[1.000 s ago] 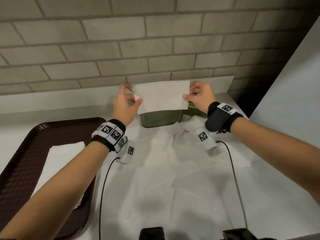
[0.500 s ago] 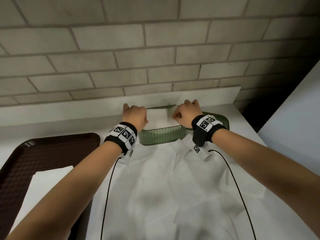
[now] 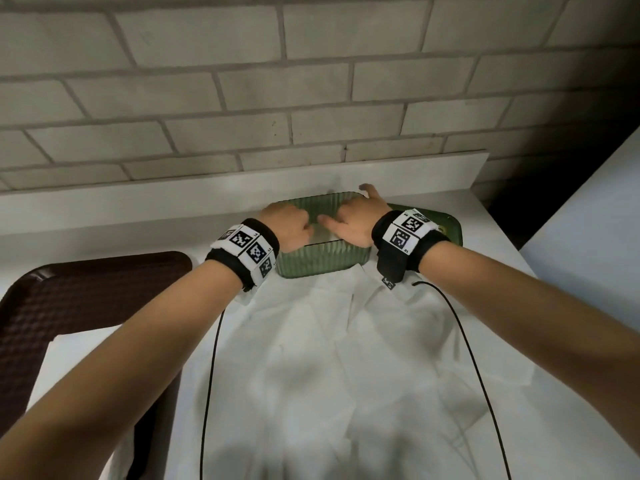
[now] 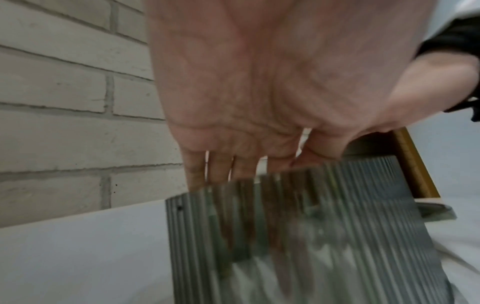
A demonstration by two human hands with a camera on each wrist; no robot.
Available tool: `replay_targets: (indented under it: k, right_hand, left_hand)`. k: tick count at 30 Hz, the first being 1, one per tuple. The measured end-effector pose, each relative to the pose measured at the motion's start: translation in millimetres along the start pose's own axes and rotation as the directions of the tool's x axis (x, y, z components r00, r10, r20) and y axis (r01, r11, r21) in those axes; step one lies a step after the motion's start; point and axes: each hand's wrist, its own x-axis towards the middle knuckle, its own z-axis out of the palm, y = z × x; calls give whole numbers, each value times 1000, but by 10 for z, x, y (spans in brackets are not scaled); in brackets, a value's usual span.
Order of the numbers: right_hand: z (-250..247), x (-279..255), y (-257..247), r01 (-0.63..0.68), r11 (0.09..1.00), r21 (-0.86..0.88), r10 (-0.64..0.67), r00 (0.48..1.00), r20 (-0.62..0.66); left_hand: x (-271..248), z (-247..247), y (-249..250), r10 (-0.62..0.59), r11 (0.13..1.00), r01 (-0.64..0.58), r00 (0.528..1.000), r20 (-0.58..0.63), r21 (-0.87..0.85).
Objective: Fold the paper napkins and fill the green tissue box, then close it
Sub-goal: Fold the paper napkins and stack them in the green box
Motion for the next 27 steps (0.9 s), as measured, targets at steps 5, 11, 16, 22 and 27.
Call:
replay_targets:
  k: [5,11,16,22,27]
  right_hand:
    - [142,72,-23,8,1000,9,-10,970,242]
    - [-75,-128,-57,22,997,73,-12,991,-134]
    - [-207,-468,-115,57,983,176,15,922,-388]
    - [10,-999,-454,34,925,377,-15,999,-51]
    - [357,-1250,-835,-63,817,573,-86,970,228]
  left_hand:
    - [-28,86,36,-46,999,43,983,179,22]
    - [-220,-62,43,-4,999,7,997,-83,37]
    - [-658,-22,-107,45,988,-93,936,-350,-123]
    - [-1390,499,-218,61,967,-59,998,2,-249]
    - [-1740,988,-286,15,968,55,961,275,-244]
